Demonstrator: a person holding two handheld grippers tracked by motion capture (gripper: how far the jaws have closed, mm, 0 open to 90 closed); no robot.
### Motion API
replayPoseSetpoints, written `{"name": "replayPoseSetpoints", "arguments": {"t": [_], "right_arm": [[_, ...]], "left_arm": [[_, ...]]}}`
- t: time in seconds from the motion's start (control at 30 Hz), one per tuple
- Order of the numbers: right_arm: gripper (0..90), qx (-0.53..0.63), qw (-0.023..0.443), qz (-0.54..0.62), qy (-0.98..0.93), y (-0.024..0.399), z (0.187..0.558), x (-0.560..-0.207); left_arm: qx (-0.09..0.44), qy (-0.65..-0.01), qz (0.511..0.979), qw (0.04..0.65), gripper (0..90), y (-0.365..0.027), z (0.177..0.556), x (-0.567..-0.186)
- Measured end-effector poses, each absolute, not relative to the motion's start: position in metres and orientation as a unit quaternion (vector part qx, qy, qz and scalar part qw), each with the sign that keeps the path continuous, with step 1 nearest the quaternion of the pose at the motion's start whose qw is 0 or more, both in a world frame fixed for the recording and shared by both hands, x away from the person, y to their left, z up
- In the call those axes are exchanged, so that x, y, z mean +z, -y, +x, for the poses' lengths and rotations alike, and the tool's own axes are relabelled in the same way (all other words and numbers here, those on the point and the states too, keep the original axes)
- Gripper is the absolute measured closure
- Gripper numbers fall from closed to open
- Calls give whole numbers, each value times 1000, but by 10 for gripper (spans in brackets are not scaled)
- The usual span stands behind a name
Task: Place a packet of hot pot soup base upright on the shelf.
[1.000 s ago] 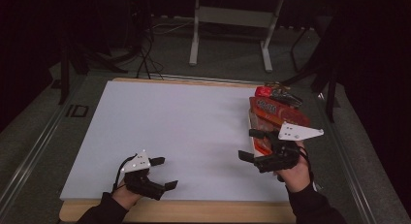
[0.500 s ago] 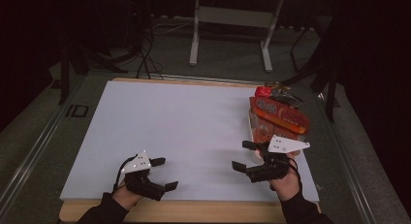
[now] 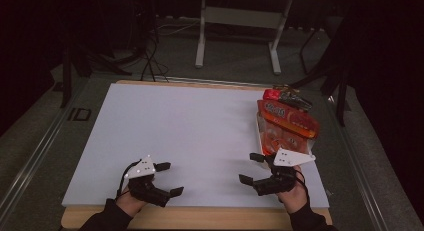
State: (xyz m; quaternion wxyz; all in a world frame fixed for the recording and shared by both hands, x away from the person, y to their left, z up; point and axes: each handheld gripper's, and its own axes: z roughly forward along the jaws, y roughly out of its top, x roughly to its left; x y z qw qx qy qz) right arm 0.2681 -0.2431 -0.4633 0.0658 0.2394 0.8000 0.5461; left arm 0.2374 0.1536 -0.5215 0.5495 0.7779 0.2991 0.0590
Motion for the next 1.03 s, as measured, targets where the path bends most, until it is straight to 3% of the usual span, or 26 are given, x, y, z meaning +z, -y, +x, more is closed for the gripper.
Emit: {"name": "replayPoseSetpoints", "arguments": {"t": [1.03], "right_arm": [[140,521,52,253,-814,248,267,-489]], "left_arm": [[66,-285,784,547,24,-150,234,-522]]}}
